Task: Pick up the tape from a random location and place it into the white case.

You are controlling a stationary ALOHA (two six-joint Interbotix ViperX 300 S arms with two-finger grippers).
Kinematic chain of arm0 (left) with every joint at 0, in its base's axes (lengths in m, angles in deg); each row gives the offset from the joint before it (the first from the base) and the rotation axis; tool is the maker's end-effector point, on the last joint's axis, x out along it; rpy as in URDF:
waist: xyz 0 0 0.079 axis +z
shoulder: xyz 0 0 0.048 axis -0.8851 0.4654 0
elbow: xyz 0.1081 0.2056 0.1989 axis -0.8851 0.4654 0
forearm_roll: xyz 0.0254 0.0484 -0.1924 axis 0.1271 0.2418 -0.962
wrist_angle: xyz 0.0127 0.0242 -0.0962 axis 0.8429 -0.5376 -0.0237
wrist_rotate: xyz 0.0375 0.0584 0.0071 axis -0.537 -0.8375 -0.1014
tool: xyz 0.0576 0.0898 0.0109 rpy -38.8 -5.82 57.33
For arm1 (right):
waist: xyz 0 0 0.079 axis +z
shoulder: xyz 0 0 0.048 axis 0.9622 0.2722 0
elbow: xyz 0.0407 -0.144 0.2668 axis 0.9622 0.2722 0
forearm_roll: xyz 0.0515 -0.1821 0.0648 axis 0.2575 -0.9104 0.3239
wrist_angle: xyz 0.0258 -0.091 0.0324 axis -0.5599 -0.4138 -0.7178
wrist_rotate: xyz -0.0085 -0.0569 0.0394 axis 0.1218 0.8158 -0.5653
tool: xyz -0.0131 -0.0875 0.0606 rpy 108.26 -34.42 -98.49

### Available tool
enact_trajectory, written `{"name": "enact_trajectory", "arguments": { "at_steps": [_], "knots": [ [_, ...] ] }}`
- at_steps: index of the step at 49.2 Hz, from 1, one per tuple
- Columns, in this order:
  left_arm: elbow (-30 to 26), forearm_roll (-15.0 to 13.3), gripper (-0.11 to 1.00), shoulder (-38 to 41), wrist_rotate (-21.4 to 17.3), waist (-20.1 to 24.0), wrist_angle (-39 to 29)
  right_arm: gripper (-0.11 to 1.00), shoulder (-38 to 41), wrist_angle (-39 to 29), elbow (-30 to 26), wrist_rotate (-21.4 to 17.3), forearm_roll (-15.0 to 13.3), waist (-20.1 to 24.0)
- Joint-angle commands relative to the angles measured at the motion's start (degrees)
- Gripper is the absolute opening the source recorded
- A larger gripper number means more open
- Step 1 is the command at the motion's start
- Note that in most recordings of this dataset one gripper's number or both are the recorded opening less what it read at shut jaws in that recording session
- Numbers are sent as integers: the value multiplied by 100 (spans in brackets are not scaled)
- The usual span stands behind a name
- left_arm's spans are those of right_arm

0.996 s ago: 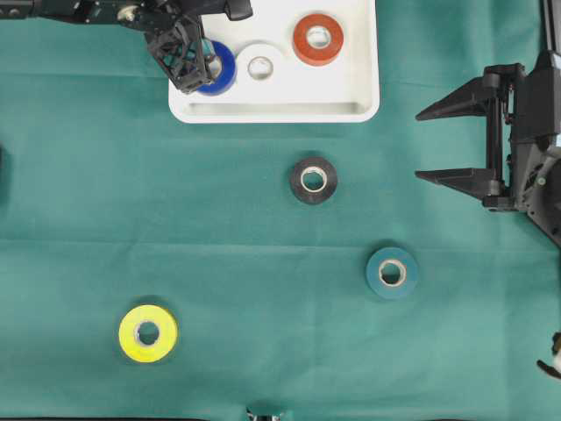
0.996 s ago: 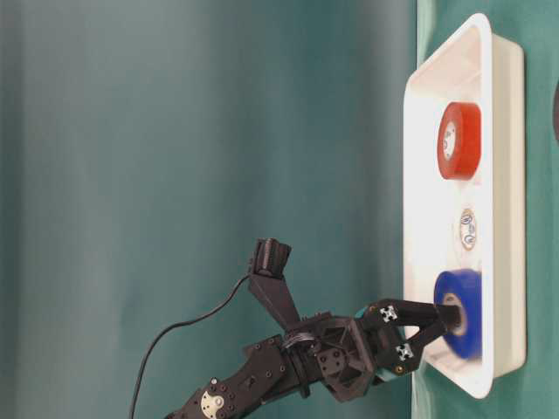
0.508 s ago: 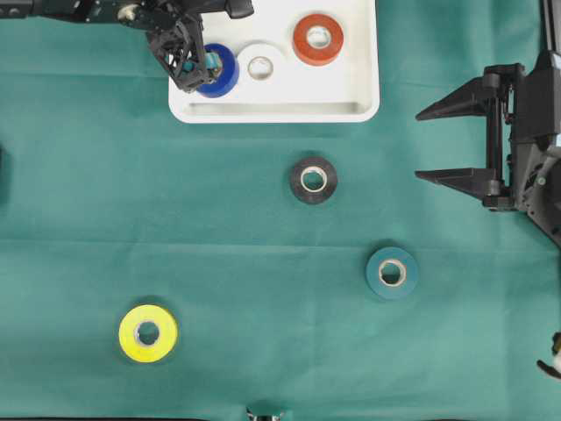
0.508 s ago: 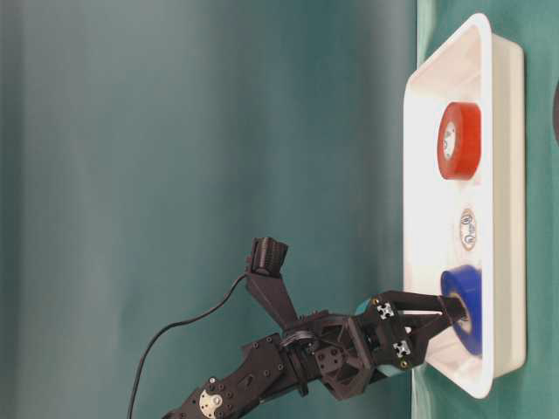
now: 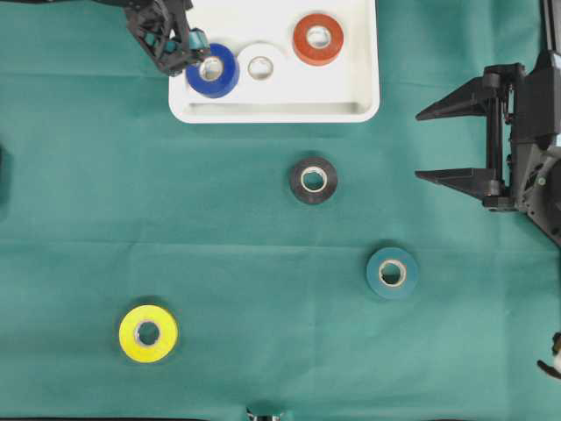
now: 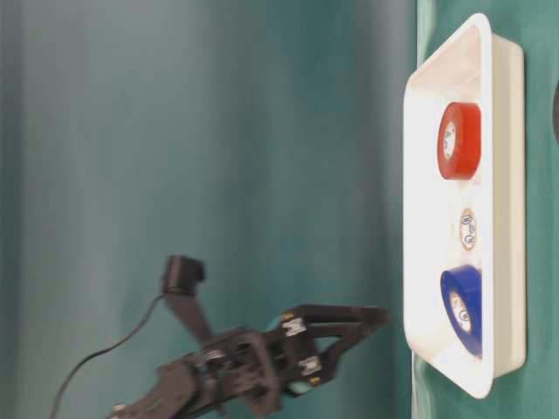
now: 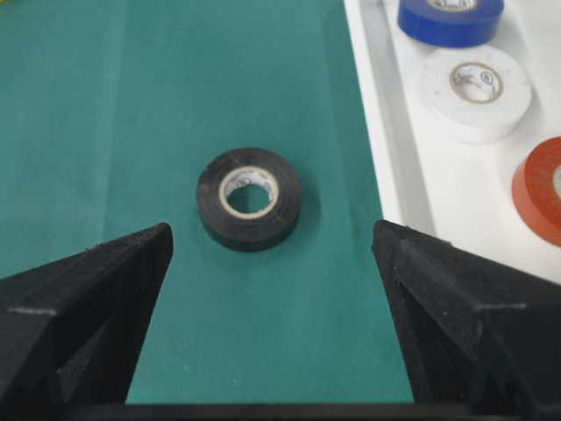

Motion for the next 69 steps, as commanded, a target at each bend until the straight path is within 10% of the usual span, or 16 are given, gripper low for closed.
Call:
{"name": "enact_trajectory", "arguments": {
  "at_steps": [1, 34, 69],
  "knots": [
    [-229, 0, 96, -325, 0, 9, -264, 88, 18, 44, -185, 0, -18, -9],
    [-492, 0, 96, -1160, 18, -202, -1055, 88, 18, 35, -237, 9, -18, -9],
    [-264, -26, 96, -1222, 308, -2531, -773, 88, 44, 44, -246, 9, -18, -9]
  ]
}}
